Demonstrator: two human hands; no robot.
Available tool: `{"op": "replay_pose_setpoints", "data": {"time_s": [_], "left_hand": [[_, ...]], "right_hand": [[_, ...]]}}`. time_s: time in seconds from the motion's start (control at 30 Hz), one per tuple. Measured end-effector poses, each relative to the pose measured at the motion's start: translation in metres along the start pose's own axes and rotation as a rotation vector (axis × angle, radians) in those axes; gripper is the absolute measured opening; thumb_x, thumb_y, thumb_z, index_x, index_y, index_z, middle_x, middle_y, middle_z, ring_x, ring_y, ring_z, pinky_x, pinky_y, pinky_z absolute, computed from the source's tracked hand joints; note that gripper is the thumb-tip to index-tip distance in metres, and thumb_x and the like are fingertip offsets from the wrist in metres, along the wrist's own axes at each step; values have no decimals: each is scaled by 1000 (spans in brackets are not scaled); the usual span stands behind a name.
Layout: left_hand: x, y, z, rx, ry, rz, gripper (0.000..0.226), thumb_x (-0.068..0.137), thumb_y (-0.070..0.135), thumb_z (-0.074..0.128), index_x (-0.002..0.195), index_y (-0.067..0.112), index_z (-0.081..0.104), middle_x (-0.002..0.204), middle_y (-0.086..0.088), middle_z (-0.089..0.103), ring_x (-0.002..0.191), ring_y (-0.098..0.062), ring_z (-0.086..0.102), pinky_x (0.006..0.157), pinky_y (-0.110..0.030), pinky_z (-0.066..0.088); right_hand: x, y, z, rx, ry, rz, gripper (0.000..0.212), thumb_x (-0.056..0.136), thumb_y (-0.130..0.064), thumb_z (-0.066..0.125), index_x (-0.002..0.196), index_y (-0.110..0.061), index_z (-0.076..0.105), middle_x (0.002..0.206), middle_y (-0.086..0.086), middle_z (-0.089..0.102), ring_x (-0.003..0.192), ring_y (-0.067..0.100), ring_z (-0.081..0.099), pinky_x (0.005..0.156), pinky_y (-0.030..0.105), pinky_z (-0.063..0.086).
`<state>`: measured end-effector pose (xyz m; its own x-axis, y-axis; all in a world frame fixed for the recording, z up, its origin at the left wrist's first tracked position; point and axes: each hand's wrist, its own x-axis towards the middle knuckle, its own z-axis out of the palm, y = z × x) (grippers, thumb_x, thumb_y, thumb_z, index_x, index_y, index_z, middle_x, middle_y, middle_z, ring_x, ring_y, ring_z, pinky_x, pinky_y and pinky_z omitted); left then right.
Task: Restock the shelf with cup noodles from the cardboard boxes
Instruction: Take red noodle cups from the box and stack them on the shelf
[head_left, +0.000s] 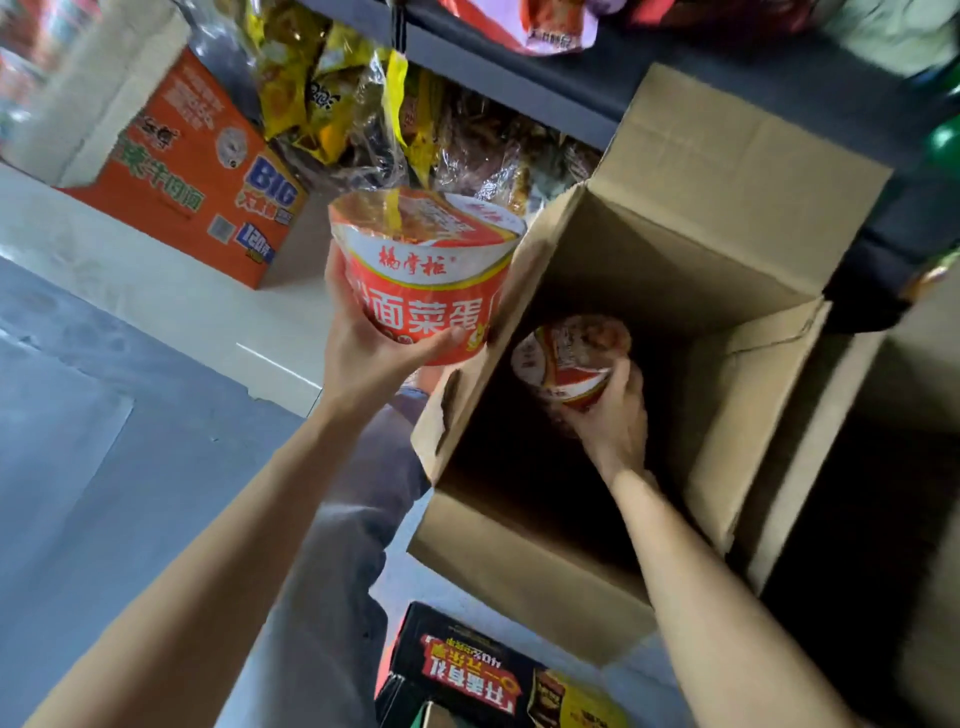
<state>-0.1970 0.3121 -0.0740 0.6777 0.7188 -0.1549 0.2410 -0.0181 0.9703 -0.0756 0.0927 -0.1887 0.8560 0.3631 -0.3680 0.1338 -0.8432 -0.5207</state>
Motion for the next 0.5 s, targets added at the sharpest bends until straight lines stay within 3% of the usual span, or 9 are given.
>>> {"op": "replay_pose_setpoints", "data": {"time_s": [0.13,0.23,0.3,0.37,0.43,0.5], "left_hand": [[-33,36,-20,19,31,46,127,56,58,83,148,10,9,135,-2,47,123,-13,53,97,-34,50],[-63,65,-34,23,17,88,126,56,50,85,148,11,9,136,-3,44,123,-9,52,94,-28,50],[-85,84,-44,57,21,134,123,55,42,85,148,11,11,134,1,44,121,-5,51,92,-21,50],[-104,103,-53,103,26,188,124,53,43,86,148,14,13,137,-3,43,124,-8,50,97,-28,49],[-119,123,-62,146,26,234,127,49,48,87,148,19,14,139,-4,42,126,-12,47,102,-39,46],[-127,145,-68,196,19,294,127,47,55,85,148,25,13,139,-2,41,127,-12,46,104,-45,44]], "right_hand": [[-68,-37,-80,199,168,-69,89,58,-36,88,129,-28,35,135,5,46,121,26,49,94,37,45],[-118,-68,-139,411,281,-129,89,53,-43,89,125,-27,38,129,0,52,118,19,52,96,36,46],[-152,-90,-178,545,317,-151,89,56,-40,89,128,-25,38,126,-7,49,113,11,53,91,19,46],[-182,-114,-216,661,329,-189,86,62,-34,87,130,-26,35,125,-9,48,103,-1,54,77,1,41],[-206,-139,-248,797,321,-277,84,64,-30,85,130,-26,32,125,-9,49,100,-10,55,76,1,43],[-219,-166,-275,904,291,-367,83,66,-30,82,130,-25,30,128,-7,50,107,-6,56,86,15,50]]}}
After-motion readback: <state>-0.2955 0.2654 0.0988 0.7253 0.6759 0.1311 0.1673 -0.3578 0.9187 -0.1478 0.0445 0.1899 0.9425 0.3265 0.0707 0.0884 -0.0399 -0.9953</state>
